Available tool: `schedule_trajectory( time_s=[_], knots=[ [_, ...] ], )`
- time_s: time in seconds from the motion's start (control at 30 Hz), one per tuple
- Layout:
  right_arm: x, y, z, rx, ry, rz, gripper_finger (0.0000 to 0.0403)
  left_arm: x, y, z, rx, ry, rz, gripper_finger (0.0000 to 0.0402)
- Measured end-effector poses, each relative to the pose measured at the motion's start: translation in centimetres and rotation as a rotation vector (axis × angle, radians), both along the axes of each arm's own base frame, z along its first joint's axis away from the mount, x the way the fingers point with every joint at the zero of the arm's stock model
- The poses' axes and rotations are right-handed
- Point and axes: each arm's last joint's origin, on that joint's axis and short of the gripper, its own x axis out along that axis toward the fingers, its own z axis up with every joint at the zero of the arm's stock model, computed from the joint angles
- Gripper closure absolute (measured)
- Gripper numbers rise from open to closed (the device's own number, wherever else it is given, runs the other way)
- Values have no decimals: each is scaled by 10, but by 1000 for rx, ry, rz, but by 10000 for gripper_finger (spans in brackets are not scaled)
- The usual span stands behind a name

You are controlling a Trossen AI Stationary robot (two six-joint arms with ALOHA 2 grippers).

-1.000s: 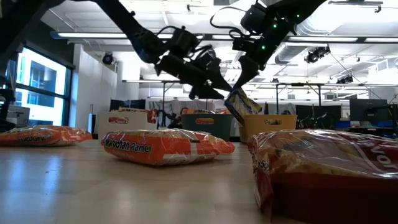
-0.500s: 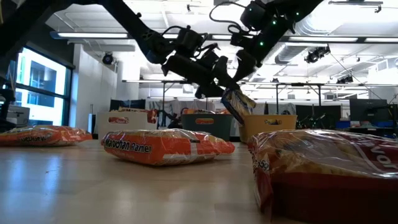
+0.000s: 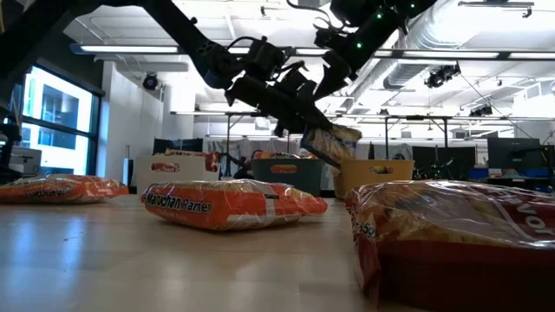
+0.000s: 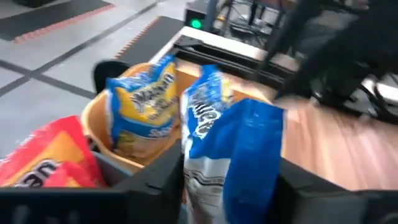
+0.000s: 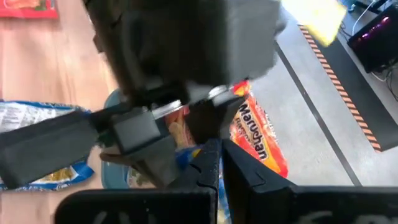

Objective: Sort Maruchan noodles
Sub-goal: Adjust the blue noodle pack into the yellow bin

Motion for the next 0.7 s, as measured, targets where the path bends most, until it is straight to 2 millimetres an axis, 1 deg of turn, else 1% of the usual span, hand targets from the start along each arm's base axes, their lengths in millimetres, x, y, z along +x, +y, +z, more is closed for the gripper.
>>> schedule_trajectory(
  time_s=[0.07, 0.13, 0.17, 0.23, 0.33, 0.4, 0.53, 0.63, 0.7],
  knots=[
    [0, 0, 3, -3, -4, -4, 402, 0, -1, -1, 13, 18, -34, 293],
    [0, 0, 5, -2, 5, -6, 400, -1, -2, -1, 54, 34, -52, 314],
    [-1, 0, 7, -1, 20, -1, 396, -1, -2, -1, 70, 39, -58, 335],
    [-4, 3, 10, 17, 70, 4, 378, -1, -2, -1, 99, 47, -72, 356],
    [-11, 7, 16, 58, 175, -2, 333, -2, -2, 1, 144, 55, -103, 361],
    [-17, 9, 18, 81, 246, -15, 293, -3, -3, 3, 170, 56, -131, 361],
    [-27, 4, 18, 109, 323, -10, 214, -6, -4, 9, 235, 66, -169, 359],
    [-34, -3, 14, 204, 304, 56, 178, -7, -6, 19, 272, 45, -176, 358],
    [-37, -8, 12, 255, 280, 94, 168, -8, -6, 24, 290, 33, -179, 358]
  ],
)
